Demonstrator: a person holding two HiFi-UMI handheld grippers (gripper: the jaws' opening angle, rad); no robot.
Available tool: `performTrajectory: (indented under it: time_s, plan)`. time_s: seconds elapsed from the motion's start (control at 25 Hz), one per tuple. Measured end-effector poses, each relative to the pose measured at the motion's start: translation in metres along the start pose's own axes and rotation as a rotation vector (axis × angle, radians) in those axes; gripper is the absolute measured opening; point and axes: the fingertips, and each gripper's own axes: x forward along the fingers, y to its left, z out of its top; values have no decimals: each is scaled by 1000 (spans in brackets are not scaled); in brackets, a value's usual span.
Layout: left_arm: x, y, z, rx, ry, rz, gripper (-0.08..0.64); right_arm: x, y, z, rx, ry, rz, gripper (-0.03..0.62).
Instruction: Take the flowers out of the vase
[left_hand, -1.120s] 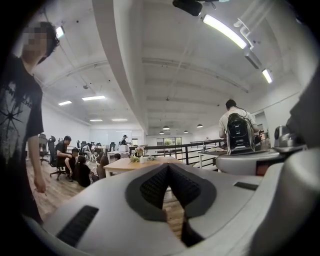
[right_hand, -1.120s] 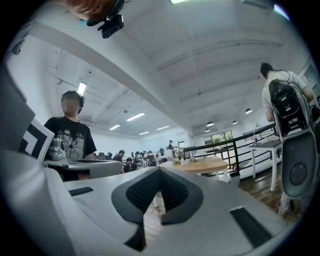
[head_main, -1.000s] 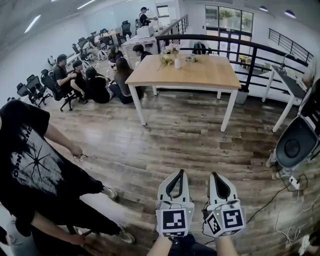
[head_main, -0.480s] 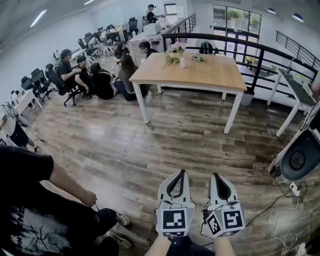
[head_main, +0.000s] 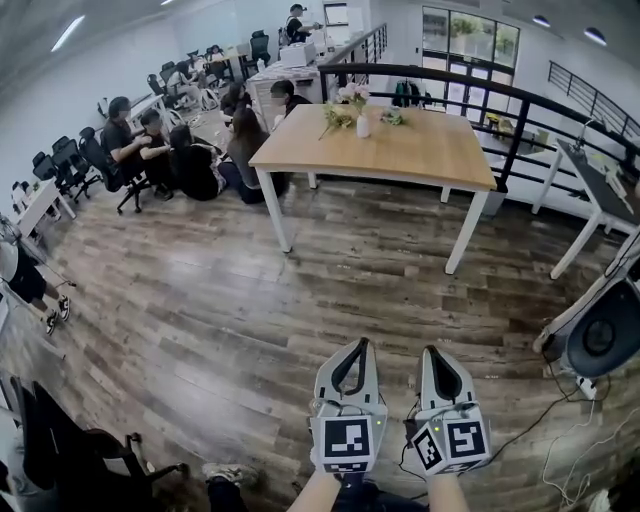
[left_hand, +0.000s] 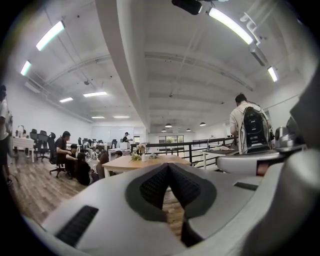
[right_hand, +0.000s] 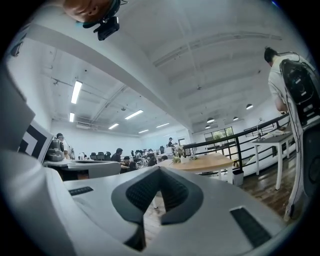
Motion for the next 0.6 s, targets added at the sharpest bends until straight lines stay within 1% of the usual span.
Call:
performTrajectory:
  time_s: [0.28, 0.4, 0.6]
  plan:
    - [49, 37, 2, -29, 21, -10, 34, 61, -3, 3, -6, -1, -15, -5]
    - [72, 57, 5, -17, 0, -9, 34, 89, -1, 5, -24, 2, -24, -5]
    - [103, 85, 8, -15, -14, -17, 34, 131, 6, 9, -25, -2, -26, -5]
